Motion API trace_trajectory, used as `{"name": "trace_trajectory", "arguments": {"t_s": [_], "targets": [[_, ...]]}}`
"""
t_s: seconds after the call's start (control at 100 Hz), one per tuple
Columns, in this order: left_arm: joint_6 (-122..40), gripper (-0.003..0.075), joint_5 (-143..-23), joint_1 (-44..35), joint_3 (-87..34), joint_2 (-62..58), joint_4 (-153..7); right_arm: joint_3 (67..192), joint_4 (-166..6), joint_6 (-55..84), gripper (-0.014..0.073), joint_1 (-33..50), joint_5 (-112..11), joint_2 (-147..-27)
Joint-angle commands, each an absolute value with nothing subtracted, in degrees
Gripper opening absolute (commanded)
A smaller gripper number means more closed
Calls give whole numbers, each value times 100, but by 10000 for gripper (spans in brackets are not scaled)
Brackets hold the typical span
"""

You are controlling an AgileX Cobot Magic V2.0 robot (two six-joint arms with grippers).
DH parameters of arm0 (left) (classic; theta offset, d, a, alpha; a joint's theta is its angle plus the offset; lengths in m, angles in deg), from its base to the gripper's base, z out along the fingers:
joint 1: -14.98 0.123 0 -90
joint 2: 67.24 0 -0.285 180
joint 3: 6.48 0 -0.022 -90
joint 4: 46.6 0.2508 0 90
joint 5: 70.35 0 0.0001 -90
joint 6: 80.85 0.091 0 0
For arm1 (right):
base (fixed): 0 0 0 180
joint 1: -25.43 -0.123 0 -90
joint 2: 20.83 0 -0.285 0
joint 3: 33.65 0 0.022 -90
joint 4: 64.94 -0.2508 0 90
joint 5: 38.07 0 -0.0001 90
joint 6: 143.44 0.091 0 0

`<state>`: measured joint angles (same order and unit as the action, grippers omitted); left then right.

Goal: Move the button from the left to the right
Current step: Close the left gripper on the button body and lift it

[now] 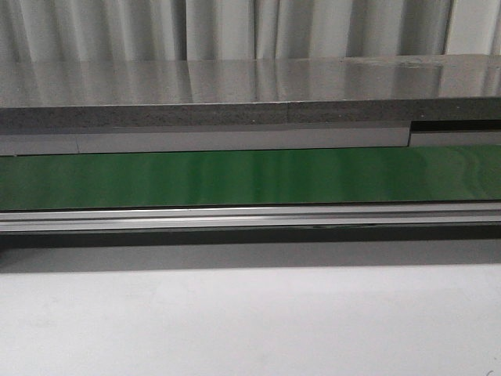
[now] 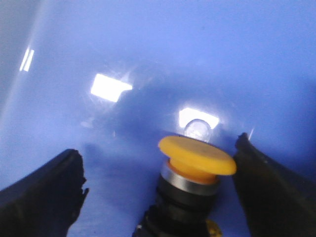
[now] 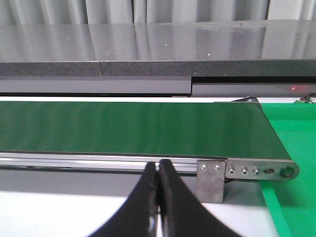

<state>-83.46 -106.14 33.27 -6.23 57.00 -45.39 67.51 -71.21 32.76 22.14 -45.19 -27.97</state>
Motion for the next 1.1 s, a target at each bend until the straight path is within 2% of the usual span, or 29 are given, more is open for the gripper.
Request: {"name": "trace_trajectory", "arguments": {"t_s": [0.0,0.11,0.19,0.39,0.5,0.85,1.09], "targets": [[-8346,434,-10672,3304,-544,5481,-4558,6841,-7076,3250,-68,2209,-4034,-2683],[-8346,265,-10699,3304,-544,5481,-4558,6841,-7076,3250,-68,2209,-4034,-2683],[-8346,171,-10712,3304,-544,5481,-4558,6841,-7076,3250,-68,2209,-4034,-2683],[-8346,39,-10721,3304,-509,5467,-4558,6841,-7076,3250,-68,2209,-4034,-2683],[-8346,17,-10758,3304,-442,5370,-4558,6841,-7076,3250,-68,2209,-4034,-2683],[-8085,17,-11118,3282,0,4537,-4519,6841,-7076,3250,-68,2209,-4034,-2683],[-7845,17,-11450,2918,0,4249,-4660,6841,-7076,3250,-68,2209,-4034,-2683]]}}
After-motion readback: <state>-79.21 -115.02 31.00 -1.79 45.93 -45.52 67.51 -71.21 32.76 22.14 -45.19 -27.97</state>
